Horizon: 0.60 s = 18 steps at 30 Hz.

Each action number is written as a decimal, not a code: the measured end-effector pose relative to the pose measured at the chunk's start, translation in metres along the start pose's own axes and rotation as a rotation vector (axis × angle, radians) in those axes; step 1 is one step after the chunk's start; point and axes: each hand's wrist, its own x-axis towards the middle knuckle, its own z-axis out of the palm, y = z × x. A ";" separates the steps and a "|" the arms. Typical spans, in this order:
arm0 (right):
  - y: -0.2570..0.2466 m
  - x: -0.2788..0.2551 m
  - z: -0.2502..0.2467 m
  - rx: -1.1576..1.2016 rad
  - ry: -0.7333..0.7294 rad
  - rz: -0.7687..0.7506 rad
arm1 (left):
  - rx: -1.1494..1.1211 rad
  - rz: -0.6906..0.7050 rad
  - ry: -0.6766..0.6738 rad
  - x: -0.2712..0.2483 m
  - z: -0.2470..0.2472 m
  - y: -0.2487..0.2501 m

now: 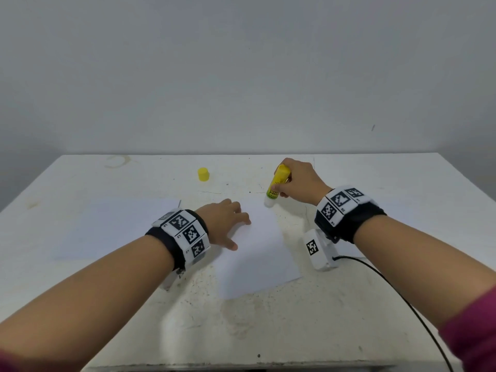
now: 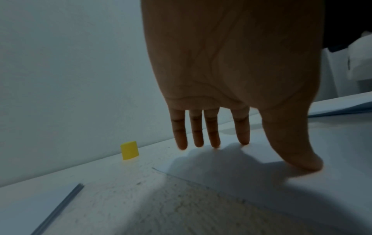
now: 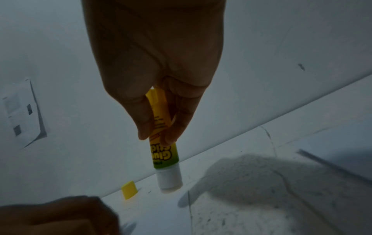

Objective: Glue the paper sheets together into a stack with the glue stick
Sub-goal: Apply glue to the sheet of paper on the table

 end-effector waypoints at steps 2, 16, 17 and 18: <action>-0.004 0.003 0.009 -0.003 -0.017 -0.006 | -0.033 -0.029 -0.019 0.001 0.003 0.004; -0.009 -0.014 0.020 -0.318 -0.257 -0.110 | -0.062 -0.087 -0.012 0.006 0.006 -0.002; -0.006 -0.021 0.016 -0.327 -0.279 -0.126 | -0.066 -0.082 -0.014 0.007 0.004 -0.004; -0.002 -0.028 0.012 -0.330 -0.298 -0.135 | -0.071 -0.078 -0.014 0.008 0.002 -0.006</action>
